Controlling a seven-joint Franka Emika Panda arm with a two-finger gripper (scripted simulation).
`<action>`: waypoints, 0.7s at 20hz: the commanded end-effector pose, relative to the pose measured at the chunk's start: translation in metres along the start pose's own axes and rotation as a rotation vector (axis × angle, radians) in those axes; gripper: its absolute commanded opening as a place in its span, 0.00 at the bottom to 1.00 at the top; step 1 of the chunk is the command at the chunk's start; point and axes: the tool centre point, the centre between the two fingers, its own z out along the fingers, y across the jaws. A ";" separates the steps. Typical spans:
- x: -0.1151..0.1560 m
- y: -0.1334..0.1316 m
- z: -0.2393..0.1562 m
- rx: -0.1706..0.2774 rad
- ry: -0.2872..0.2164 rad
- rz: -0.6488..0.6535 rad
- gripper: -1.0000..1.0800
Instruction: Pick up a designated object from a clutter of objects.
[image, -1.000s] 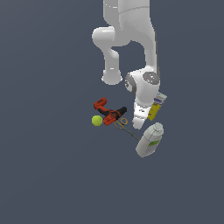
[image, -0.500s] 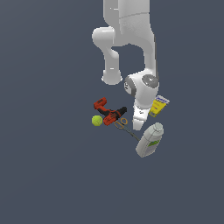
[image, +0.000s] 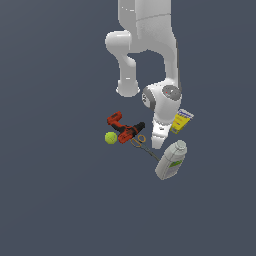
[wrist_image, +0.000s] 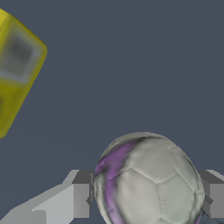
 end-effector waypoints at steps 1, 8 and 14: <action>-0.001 0.000 -0.003 -0.001 0.001 0.000 0.00; -0.008 -0.001 -0.023 -0.001 0.000 0.000 0.00; -0.019 -0.003 -0.056 -0.001 -0.001 -0.001 0.00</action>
